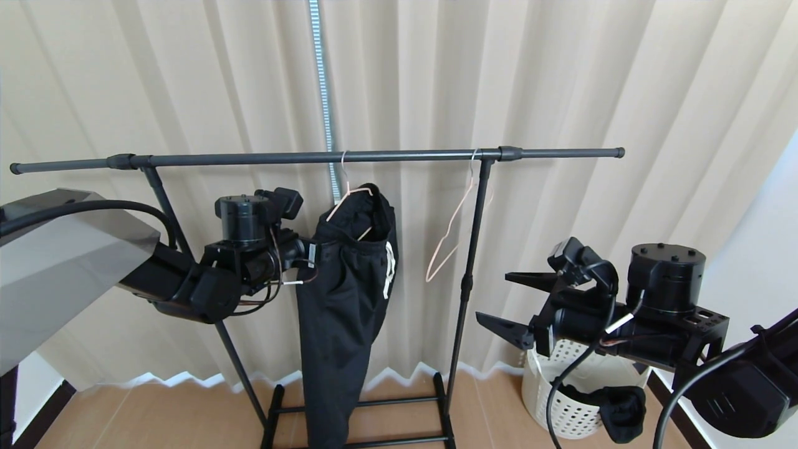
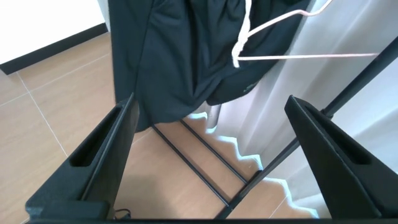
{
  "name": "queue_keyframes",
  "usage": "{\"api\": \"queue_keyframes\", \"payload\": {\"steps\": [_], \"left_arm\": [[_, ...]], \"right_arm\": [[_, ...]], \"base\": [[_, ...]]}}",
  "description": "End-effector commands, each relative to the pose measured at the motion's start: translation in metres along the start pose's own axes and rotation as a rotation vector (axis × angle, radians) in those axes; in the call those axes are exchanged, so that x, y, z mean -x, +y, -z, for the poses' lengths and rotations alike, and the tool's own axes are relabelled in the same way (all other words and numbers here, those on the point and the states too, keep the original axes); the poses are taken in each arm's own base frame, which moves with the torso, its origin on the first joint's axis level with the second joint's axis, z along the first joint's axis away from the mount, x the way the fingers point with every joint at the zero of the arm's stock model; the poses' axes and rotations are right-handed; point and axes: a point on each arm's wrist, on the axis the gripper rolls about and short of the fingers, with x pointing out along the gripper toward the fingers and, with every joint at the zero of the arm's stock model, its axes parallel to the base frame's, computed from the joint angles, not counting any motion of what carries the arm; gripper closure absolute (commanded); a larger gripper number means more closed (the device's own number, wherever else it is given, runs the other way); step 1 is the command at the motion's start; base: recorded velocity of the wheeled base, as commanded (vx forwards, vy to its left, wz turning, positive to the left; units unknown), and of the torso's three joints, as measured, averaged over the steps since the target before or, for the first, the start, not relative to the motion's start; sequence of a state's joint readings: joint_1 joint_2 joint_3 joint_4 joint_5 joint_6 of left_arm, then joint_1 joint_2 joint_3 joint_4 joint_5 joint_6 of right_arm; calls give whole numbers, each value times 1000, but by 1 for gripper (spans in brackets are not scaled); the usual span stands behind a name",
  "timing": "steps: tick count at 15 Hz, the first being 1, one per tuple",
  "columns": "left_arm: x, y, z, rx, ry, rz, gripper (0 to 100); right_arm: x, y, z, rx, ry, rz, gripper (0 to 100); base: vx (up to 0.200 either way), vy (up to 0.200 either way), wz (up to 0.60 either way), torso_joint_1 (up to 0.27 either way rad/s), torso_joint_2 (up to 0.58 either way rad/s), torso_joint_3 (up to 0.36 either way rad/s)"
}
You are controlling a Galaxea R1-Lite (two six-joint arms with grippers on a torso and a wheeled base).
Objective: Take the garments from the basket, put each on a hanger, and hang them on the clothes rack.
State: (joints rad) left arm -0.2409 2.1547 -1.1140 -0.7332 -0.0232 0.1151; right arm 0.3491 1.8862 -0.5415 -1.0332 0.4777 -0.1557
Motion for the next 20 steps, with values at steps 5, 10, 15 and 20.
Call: {"api": "queue_keyframes", "payload": {"steps": [5, 10, 15, 20], "left_arm": [[53, -4, -4, -63, 23, 10, 0], [125, -21, 6, -85, 44, 87, 0], [221, -19, 15, -51, -40, 116, 0], [292, -22, 54, -22, -103, 174, 0]], "right_arm": [[9, 3, -10, 19, -34, 4, 0], [25, 9, -27, 50, -94, 15, 0], [89, 36, -64, 138, -264, 54, 0], [147, 68, -28, 112, -241, 217, 0]], "base": [[0, 0, 0, 0, 0, 0], [0, 0, 0, 0, 0, 0], [0, 0, 0, 0, 0, 0], [0, 0, 0, 0, 0, 0]]}}
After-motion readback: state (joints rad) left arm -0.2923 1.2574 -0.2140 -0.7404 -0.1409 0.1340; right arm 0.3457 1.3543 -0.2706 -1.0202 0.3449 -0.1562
